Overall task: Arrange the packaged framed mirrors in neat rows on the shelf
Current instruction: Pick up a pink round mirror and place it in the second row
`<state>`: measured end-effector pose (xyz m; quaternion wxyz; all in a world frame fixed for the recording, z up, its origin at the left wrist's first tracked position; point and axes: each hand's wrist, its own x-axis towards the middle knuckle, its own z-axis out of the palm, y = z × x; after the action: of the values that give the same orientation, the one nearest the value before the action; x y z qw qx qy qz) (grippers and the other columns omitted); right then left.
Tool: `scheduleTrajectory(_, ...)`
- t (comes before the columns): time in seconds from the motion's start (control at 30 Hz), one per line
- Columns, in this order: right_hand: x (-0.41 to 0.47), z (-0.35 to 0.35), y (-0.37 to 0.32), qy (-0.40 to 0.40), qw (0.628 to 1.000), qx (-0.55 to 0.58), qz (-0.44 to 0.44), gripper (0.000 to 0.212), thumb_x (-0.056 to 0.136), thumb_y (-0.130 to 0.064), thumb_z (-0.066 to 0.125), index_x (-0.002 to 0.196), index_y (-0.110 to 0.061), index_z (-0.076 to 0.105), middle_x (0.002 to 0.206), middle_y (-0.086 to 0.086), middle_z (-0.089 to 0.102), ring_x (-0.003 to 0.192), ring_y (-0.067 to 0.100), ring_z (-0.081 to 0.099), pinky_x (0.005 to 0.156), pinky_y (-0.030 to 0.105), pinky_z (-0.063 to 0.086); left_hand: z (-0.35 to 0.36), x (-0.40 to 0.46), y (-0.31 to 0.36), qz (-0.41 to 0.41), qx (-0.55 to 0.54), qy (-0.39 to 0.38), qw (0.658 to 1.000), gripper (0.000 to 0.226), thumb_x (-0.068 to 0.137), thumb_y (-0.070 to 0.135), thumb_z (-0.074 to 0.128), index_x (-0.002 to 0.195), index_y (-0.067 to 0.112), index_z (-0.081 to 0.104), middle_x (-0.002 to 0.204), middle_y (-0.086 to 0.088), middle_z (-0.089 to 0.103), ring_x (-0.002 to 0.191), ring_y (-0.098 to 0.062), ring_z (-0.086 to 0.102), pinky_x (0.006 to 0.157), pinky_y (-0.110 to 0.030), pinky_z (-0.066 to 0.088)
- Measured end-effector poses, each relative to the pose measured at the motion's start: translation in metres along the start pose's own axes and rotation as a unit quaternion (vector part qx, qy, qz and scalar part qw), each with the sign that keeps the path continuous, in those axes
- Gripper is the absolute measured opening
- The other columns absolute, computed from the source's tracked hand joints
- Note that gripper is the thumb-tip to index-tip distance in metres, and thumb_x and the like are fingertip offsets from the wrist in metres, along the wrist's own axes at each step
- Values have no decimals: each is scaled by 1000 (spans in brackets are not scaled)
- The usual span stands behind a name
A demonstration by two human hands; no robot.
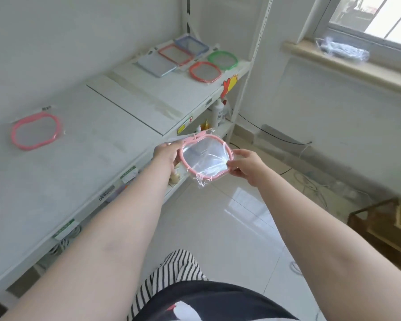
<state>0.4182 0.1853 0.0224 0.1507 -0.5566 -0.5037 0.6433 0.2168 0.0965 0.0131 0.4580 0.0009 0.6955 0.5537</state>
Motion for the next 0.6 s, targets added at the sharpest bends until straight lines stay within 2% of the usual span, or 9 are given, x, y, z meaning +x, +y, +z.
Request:
scheduleTrajectory(0.07,16,-8,-7,-26,1000,1,0,54,82,9,64,132,-10,55,92,14,67,68,21,65,62,24,60,10,9,18,2,3,8,1000,54,56,21,88,103,2,69,82,-8,71,76,-28,65,78,-40,56)
scheduleTrajectory(0.17,44,-16,-21,-39,999,-1,5,58,81,6,67,135,-13,53,101,17,68,71,22,66,68,28,59,30,30,38,-26,23,-5,999,66,44,33,93,98,3,69,76,-7,68,68,-26,60,62,-38,50)
scheduleTrajectory(0.2,54,-18,-26,-40,999,3,6,59,81,6,68,135,-12,53,102,17,67,70,22,66,70,29,59,37,41,42,-27,19,-4,999,76,34,36,94,98,4,70,77,-8,69,68,-26,60,63,-39,50)
scheduleTrajectory(0.27,76,-21,-40,-34,999,8,2,59,81,5,68,135,-11,53,98,15,67,68,20,65,76,32,60,52,68,52,-36,13,5,999,98,18,36,96,106,1,70,82,-9,70,73,-26,63,73,-42,53)
scheduleTrajectory(0.3,88,-22,-48,-23,1000,8,-2,59,81,5,69,135,-10,53,96,14,67,67,19,65,81,34,59,59,79,60,-37,3,8,999,97,23,33,96,109,-1,68,85,-10,71,74,-25,63,76,-39,54)
scheduleTrajectory(0.37,114,-23,-64,11,1000,14,2,57,79,0,72,132,-5,53,102,15,67,64,17,66,87,36,58,74,94,79,-33,-11,15,999,79,46,23,94,115,-2,64,95,-12,73,72,-22,61,69,-31,52)
scheduleTrajectory(0.4,127,-23,-72,27,999,23,8,53,79,-2,73,128,-1,54,104,16,67,61,15,66,86,36,59,81,102,88,-35,-22,15,999,75,51,20,93,116,-1,63,97,-11,73,71,-21,61,64,-29,51)
scheduleTrajectory(0.5,162,-25,-99,50,998,35,17,46,78,-2,75,120,6,60,94,13,68,47,8,65,79,31,60,99,128,115,-28,-47,34,998,75,50,15,93,117,0,63,97,-9,73,74,-22,63,67,-28,54)
scheduleTrajectory(0.6,192,-23,-121,49,997,54,15,53,76,1,77,124,2,56,109,16,67,54,11,68,66,24,61,114,144,141,-18,-40,37,998,68,58,5,87,119,-2,59,107,-13,70,82,-24,62,74,-31,53)
